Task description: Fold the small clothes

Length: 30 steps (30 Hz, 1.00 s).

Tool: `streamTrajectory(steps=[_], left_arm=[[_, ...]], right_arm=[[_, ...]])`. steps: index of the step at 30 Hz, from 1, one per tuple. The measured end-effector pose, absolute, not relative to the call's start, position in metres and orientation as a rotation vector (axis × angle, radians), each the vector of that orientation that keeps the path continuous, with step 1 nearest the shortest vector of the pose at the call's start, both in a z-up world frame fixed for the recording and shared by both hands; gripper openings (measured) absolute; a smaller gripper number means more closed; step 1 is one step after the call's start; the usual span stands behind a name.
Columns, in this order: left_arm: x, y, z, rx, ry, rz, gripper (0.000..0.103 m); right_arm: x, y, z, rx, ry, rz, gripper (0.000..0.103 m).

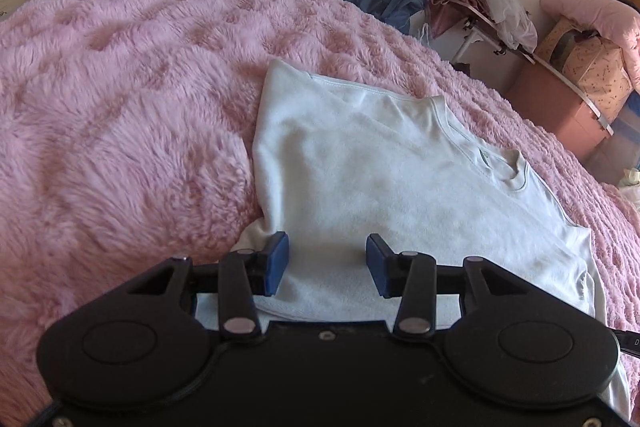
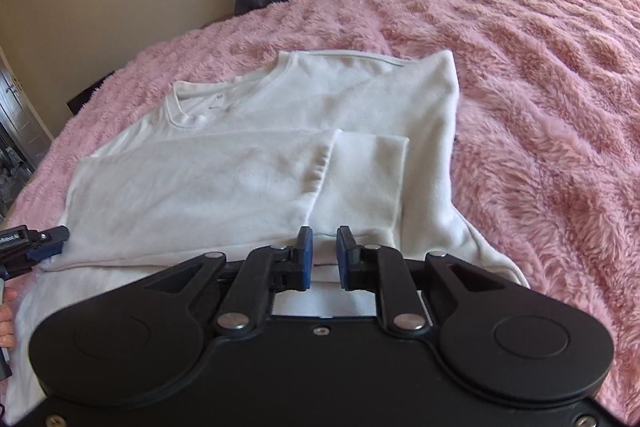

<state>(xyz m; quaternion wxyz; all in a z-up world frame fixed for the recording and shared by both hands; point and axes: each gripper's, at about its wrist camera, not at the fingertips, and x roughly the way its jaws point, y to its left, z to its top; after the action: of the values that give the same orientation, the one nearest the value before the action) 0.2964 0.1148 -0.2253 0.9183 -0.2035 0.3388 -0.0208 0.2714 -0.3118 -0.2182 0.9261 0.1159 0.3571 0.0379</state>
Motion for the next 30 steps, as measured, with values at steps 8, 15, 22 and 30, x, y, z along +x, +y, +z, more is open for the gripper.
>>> streamTrajectory(steps=[8,15,22,30], left_arm=[[0.275,0.122,-0.186,-0.461,0.670,-0.068,0.045],[0.211,0.115,-0.129,-0.303,0.774,-0.077,0.051],[0.116,0.116,-0.117,-0.190,0.951,-0.111,0.053],[0.048,0.132,-0.141,-0.162,1.126,-0.049,0.053]], right_arm=[[0.249,-0.330,-0.208,0.302,0.737,0.050,0.014],[0.187,-0.333,-0.160,0.214,0.728,0.073,0.024],[0.099,-0.327,-0.133,0.073,0.807,0.091,0.049],[0.026,-0.332,-0.157,-0.042,1.017,0.067,0.049]])
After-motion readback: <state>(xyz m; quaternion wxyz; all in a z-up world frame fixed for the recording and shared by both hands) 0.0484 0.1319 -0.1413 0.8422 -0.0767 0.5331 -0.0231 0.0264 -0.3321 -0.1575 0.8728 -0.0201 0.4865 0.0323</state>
